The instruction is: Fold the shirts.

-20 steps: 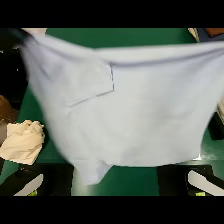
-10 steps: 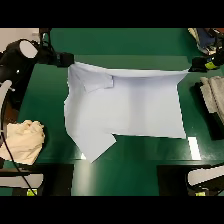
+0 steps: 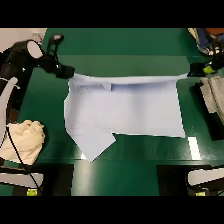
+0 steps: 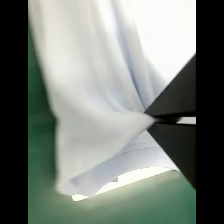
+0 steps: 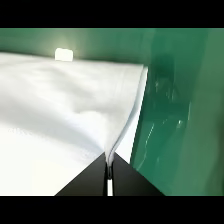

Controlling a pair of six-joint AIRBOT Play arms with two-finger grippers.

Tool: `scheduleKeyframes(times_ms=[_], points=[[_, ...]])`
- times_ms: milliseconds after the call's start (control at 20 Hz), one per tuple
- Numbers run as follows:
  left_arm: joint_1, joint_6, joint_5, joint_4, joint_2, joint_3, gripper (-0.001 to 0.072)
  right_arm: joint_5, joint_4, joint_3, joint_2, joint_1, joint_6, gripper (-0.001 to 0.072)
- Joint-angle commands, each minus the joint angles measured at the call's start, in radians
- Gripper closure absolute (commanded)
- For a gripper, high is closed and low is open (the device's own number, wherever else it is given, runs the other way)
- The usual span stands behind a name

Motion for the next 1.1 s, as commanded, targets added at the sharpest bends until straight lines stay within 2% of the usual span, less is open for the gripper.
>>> scheduleKeyframes(times_ms=[0, 150, 200, 250, 300, 350, 500, 600, 700, 1050], points=[[0.001, -0.004, -0.001, 0.000, -0.002, -0.126, 0.0683, -0.082, -0.004, -0.202, 0.070, 0.009, -0.001, 0.0695], [0.001, -0.052, 0.033, 0.006, -0.004, -0.198, 0.0681, -0.148, 0.038, -0.325, 0.101, 0.009, -0.001, 0.0694], [0.001, -0.058, 0.031, 0.005, -0.004, -0.201, 0.0637, -0.155, 0.057, -0.349, 0.102, 0.009, -0.001, 0.0692], [0.001, -0.058, 0.031, 0.002, -0.003, -0.200, 0.0352, -0.154, 0.066, -0.365, 0.101, 0.008, -0.001, 0.0672], [0.001, -0.059, 0.023, 0.001, -0.003, -0.200, 0.0174, -0.151, 0.077, -0.375, 0.101, 0.008, -0.001, 0.0512], [0.001, -0.058, -0.006, 0.004, 0.000, -0.198, 0.0171, -0.138, 0.086, -0.378, 0.101, 0.008, -0.001, 0.0377], [0.001, -0.053, -0.161, 0.035, 0.042, -0.182, 0.0171, -0.030, 0.080, -0.365, 0.121, -0.023, -0.003, 0.0374], [0.001, -0.054, -0.214, 0.045, 0.133, -0.202, 0.0170, 0.034, 0.081, -0.365, 0.168, -0.069, -0.003, 0.0375], [0.001, -0.056, -0.212, 0.011, 0.257, -0.293, 0.0170, 0.073, 0.082, -0.366, 0.228, -0.116, -0.004, 0.0375], [0.001, -0.190, -0.137, -0.189, 0.646, -0.857, 0.0170, 0.069, 0.083, -0.366, 0.379, -0.152, -0.004, 0.0375]])
